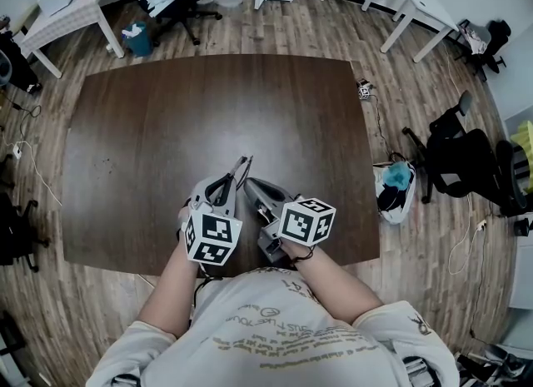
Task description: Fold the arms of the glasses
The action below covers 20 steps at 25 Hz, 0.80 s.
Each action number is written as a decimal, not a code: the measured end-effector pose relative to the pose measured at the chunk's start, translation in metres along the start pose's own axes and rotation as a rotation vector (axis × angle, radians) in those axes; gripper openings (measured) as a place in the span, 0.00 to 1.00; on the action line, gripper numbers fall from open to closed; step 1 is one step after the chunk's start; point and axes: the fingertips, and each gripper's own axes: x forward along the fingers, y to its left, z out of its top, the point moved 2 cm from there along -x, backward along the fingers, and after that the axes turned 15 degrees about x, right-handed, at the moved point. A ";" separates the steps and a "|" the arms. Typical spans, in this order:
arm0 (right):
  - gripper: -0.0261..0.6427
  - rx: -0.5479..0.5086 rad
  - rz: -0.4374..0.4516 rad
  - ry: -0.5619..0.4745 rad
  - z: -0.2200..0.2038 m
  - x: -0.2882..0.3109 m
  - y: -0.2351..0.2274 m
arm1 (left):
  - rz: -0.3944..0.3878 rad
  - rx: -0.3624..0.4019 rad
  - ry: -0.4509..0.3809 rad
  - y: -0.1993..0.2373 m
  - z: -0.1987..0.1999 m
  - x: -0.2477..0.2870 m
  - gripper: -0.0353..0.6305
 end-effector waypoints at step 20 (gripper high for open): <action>0.07 0.014 -0.076 0.021 -0.008 0.002 -0.009 | 0.073 -0.004 0.110 0.026 -0.041 0.008 0.10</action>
